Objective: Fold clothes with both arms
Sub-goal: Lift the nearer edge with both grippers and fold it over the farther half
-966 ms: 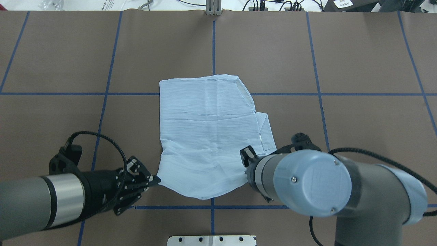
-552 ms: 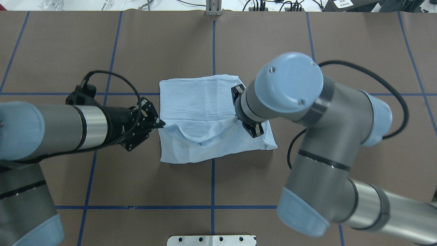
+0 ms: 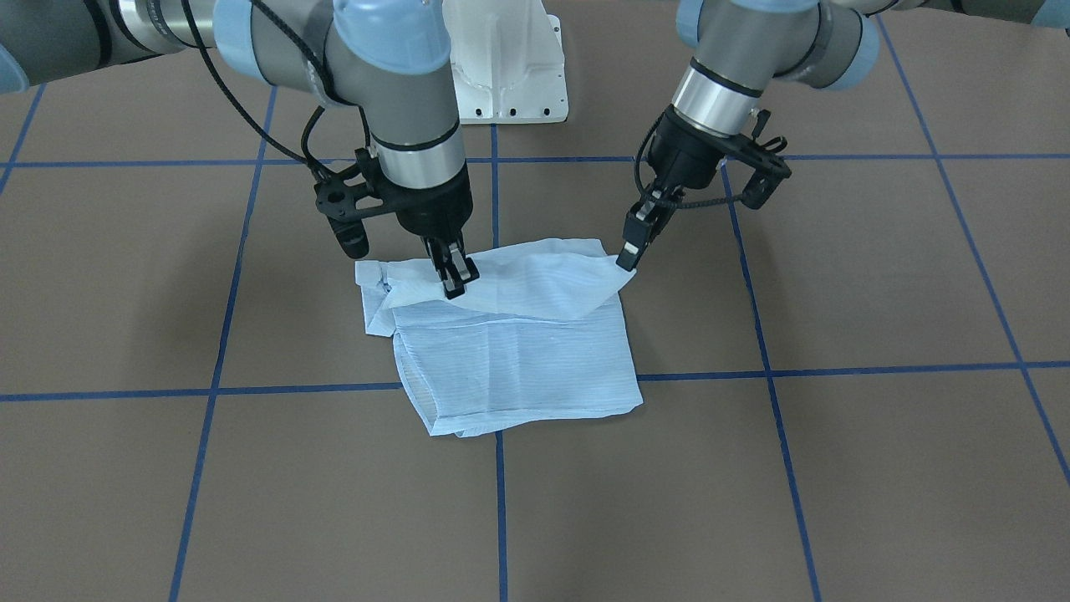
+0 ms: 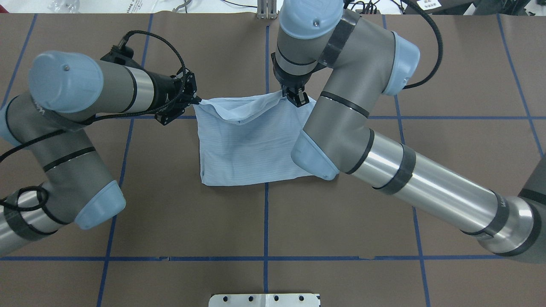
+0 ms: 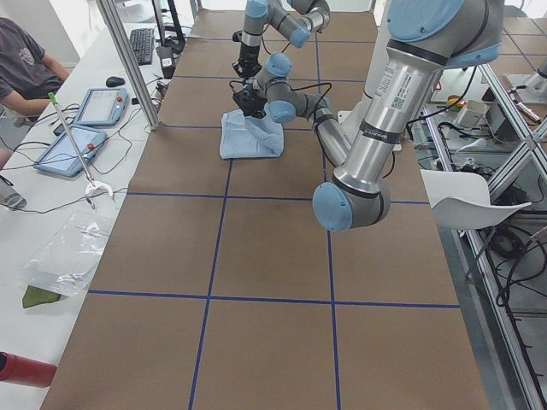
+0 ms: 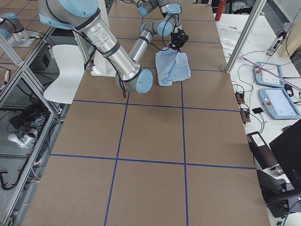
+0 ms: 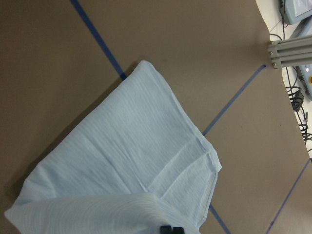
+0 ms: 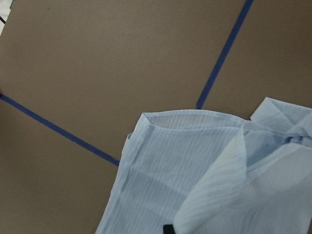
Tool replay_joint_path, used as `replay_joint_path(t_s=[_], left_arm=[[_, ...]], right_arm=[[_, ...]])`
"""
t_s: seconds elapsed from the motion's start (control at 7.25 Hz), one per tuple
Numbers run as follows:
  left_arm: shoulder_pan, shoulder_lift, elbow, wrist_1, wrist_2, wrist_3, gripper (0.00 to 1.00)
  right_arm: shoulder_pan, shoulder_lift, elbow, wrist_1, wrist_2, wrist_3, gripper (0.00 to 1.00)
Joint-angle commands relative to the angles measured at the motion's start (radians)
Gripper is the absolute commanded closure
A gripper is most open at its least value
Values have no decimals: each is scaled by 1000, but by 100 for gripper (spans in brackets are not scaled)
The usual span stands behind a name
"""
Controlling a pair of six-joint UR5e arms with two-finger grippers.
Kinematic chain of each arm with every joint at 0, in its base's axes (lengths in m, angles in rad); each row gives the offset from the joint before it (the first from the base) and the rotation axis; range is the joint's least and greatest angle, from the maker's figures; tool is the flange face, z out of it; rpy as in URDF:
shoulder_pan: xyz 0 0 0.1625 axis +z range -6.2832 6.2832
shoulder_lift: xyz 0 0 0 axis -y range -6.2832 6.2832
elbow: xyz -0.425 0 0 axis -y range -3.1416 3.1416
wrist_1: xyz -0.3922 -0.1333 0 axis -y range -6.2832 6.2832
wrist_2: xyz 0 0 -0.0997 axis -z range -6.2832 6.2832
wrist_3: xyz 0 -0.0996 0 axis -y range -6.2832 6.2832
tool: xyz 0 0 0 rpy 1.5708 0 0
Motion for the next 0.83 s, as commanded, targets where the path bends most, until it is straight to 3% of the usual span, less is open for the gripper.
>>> replay_joint_path(t_s=[0.0,0.14,0.28,0.41,0.55,0.69], left_arm=[[-31,-48,194,-137,0,37,100],[-39,-95,294,-186,1,39,100],[-68,-126,409,-276,1,45,100],[-115,-166,533,-338,1,165,66],[-163,-172,554,-343,-3,250,52],[-172,-171,553,-347,-22,258,50]], right_arm=[[19,67,-216,104,10,-70,100],[21,87,-278,114,12,-127,100],[33,87,-368,224,15,-164,76],[44,105,-486,359,17,-229,1],[99,150,-531,378,47,-301,0],[173,155,-531,369,140,-379,0]])
